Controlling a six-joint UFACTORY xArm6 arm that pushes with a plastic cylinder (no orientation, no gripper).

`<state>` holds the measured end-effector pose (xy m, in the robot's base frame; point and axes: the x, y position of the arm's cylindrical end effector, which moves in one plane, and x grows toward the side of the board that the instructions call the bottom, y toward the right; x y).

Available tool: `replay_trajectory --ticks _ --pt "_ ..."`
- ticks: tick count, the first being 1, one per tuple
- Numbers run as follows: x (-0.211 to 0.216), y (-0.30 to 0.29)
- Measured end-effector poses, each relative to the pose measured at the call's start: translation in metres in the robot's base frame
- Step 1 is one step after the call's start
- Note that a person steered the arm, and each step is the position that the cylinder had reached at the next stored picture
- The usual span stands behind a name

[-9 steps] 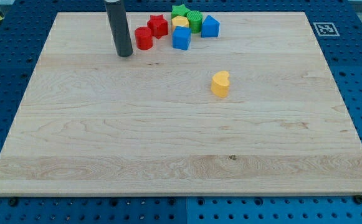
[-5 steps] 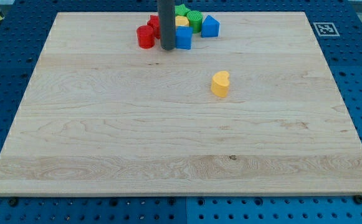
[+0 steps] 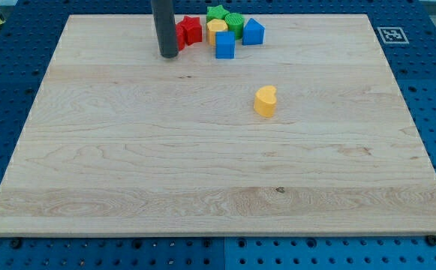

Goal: Slide the red blocks into the green star

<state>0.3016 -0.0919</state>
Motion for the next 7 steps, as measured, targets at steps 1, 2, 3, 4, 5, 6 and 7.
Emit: replay_trajectory --ticks 1,2,3,4,5,6,7 --pt "0.010 -0.014" --pt "0.022 -0.049" --pt "0.019 -0.058" --pt "-0.003 -0.053" --pt "-0.021 -0.048" --pt "-0.021 -0.039" --pt "-0.021 -0.014"
